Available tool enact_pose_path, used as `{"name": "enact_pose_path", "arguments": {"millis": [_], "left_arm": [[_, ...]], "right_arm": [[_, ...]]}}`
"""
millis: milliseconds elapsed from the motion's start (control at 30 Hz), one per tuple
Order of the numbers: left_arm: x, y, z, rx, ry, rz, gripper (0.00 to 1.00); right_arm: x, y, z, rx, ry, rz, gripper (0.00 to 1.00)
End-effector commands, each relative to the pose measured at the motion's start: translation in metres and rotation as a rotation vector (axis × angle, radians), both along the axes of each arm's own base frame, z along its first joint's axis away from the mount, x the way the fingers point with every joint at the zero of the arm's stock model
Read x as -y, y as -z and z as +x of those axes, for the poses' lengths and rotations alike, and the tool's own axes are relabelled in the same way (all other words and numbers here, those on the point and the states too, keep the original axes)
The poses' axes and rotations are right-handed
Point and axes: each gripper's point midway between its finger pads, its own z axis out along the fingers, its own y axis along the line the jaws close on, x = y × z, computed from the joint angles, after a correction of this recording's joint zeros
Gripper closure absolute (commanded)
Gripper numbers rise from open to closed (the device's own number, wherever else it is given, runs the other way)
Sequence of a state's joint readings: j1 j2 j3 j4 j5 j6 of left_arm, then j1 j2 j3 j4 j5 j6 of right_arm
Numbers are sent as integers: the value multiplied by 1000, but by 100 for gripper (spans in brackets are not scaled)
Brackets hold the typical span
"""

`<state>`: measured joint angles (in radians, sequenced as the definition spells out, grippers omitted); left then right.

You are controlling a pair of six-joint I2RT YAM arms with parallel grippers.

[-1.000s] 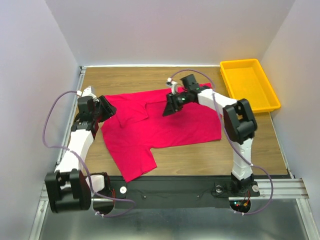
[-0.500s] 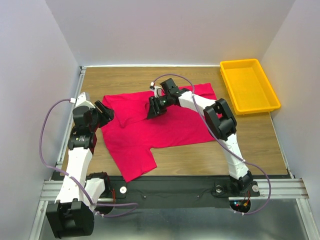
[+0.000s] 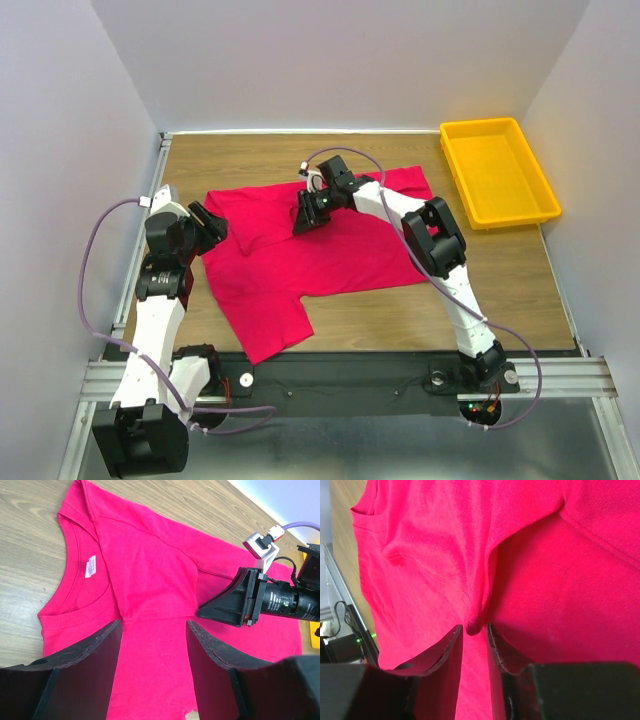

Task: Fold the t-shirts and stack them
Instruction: Fold the tshirt

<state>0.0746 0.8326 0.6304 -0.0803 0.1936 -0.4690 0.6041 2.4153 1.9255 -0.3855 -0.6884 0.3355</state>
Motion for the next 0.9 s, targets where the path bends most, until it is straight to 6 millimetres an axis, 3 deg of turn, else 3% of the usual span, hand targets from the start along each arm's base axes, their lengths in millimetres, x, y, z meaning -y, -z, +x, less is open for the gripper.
{"name": "enact_pose_path", "arguments": {"millis": [0, 400, 567, 700, 733, 867], "left_arm": [[-4, -5, 0, 31, -16, 6, 35], [-3, -4, 0, 28, -11, 4, 35], [-3, -4, 0, 28, -12, 3, 35], [1, -3, 1, 22, 8, -6, 35], [2, -2, 1, 19, 14, -11, 35], [15, -7, -1, 16, 65, -64, 34]], "right_arm": [[-14, -12, 3, 40, -13, 31, 74], [-11, -19, 1, 58, -16, 28, 99], [-3, -23, 4, 103, 13, -9, 99], [-2, -29, 2, 124, -10, -2, 62], [-1, -40, 2, 153, -18, 8, 55], [13, -97, -6, 330, -95, 31, 45]]}}
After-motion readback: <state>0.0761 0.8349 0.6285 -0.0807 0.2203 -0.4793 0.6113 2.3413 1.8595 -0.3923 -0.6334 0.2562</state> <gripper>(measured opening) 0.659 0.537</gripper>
